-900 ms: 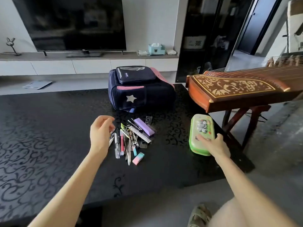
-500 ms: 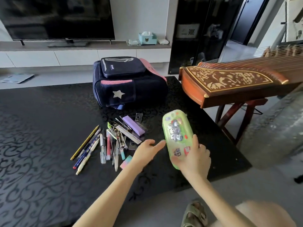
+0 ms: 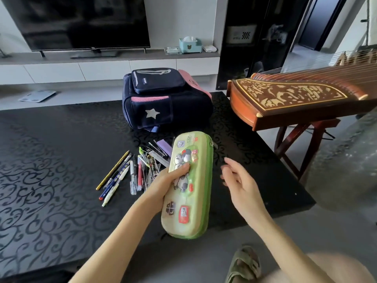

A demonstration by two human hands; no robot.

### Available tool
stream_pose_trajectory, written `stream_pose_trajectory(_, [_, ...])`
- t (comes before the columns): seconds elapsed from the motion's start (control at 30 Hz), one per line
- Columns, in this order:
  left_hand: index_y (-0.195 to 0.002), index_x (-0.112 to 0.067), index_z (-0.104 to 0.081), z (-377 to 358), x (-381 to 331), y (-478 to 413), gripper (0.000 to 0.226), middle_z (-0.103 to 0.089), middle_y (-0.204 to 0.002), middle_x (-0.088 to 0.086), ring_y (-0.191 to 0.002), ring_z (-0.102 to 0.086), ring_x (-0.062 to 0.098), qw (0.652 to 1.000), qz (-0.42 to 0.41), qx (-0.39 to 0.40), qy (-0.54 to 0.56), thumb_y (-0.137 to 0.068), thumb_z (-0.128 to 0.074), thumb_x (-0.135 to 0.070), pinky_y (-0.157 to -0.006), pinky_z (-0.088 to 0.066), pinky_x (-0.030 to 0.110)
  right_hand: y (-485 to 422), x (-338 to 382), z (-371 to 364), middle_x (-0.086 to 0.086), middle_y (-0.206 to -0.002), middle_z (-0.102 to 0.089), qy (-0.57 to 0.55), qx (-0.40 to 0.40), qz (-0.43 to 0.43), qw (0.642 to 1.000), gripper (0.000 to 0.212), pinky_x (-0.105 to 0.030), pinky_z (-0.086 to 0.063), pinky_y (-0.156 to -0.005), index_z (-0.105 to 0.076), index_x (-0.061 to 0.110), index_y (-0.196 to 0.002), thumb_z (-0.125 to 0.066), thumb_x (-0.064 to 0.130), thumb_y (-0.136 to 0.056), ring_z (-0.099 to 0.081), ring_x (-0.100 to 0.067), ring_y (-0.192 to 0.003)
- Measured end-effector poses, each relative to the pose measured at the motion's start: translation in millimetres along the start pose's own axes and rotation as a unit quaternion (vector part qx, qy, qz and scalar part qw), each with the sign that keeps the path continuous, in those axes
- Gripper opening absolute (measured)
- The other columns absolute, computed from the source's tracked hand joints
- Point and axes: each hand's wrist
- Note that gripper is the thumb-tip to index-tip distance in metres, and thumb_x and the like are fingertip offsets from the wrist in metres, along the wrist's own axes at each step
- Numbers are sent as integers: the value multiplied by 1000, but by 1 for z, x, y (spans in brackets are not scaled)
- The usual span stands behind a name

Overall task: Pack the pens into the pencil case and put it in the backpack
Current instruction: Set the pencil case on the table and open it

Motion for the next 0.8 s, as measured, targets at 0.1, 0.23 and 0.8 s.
stream_pose_trajectory(0.1, [-83,-8,-70,7,-13,23,29,-73,-78,13,-60,-69,23,998,4,-13,-54,-70,-74,-34,-54,-56,28,-26,20,-14,13,-115,-56,18,43,8,999,44,-27,-51,-91,-38,22,-140,-46,19,-97,-59,-4,-102])
stream_pose_trajectory(0.23, [-92,-11,-66,19,-29,47,35,-73,-80,11,-60,-69,21,995,-10,-46,-91,-68,-73,-35,-53,-56,27,-37,34,-32,5,-93,-62,118,1,90,989,29,-29,-54,-77,-53,14,-124,-50,18,-95,-62,-9,-84])
stream_pose_trajectory(0.8, [-95,-11,-70,66,-38,80,51,-74,-82,7,-63,-69,19,978,85,-85,-173,-61,-72,-49,-61,-56,27,-42,47,-44,1,-70,-60,231,202,175,935,13,-25,-47,-62,-62,11,-79,-58,17,-90,-55,-11,-63])
Point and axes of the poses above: each hand's wrist, its own y-axis away from the middle knuckle, its own z-axis out of the back of the hand, x = y × z
